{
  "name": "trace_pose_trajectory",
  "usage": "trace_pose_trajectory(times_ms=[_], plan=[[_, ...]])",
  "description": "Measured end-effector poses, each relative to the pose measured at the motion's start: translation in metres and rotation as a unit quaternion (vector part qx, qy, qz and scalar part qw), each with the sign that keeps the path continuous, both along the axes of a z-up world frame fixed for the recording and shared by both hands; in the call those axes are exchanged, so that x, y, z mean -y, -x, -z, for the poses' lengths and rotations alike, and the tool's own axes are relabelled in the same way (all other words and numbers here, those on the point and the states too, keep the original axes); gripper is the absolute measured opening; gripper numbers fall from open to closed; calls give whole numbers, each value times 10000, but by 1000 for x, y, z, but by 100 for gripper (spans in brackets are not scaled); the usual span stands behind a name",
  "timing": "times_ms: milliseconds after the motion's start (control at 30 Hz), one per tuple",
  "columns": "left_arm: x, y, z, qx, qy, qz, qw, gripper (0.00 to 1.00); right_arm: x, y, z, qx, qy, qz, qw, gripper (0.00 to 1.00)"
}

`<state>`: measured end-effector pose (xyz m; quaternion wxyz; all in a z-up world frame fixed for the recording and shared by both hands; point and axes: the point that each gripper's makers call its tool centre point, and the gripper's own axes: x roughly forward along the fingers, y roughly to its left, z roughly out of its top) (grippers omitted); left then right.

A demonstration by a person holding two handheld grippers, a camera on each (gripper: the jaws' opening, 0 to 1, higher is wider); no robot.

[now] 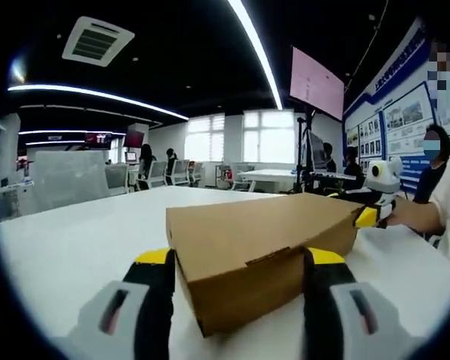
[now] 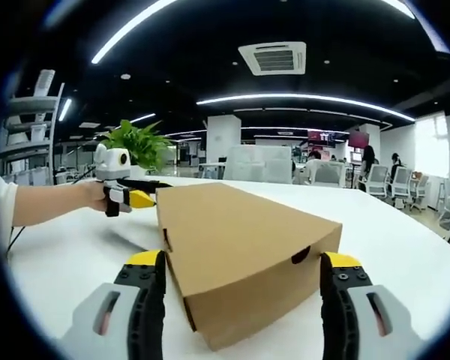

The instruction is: Operate the shoe box by opening the lid, removing the specified soft item, and placing it in the target area until the item is outside and the box remains undamaged.

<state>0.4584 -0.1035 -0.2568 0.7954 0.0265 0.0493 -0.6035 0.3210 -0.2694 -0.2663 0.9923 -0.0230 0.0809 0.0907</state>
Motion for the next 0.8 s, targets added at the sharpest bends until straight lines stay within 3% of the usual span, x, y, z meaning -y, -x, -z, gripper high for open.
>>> trace_pose_trajectory(times_ms=[800], plan=[[0,0,2,99,60,6,9999,72,-3,-4,1,29,42,91,9999,89]])
